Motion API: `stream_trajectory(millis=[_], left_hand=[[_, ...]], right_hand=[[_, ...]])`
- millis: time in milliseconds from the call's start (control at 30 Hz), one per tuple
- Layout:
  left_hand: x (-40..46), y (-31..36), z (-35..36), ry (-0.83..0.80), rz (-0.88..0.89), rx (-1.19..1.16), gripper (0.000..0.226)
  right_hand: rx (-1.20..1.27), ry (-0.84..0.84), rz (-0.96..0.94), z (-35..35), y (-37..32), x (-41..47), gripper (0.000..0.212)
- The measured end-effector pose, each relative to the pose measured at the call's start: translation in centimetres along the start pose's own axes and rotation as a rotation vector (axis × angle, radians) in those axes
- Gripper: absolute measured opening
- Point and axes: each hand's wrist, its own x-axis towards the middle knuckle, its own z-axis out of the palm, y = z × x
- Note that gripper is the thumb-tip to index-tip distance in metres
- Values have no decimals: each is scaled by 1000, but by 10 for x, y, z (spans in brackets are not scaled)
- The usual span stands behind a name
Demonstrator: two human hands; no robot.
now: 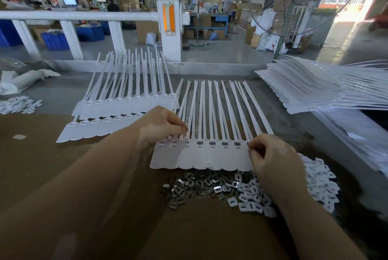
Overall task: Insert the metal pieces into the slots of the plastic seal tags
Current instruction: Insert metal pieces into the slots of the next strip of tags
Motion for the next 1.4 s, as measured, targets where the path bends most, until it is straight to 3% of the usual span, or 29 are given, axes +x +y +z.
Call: stream_trajectory(millis=[100, 267, 467, 867, 1200, 1333, 1400], left_hand=[[-10, 3, 1, 74, 96, -41, 7], [-35, 19, 16, -128, 247, -18, 5], [-44, 23, 36, -195, 252, 175, 12], [-40, 17, 43, -65, 237, 218, 14], [-34, 11, 37, -18, 42, -271, 8], [-30, 9, 38, 67, 32, -293, 10], [-29, 8, 40, 127, 70, -185, 10]], right_hand=[[4, 4, -7, 1, 1, 0, 7], [8, 13, -23, 1, 0, -1, 6], [21, 20, -19, 1, 1, 0, 5], [30, 23, -11, 1, 1, -1, 6], [29, 8, 3, 0, 0, 0, 7], [37, 11, 1, 0, -1, -1, 7], [39, 7, 1, -1, -1, -1, 7]])
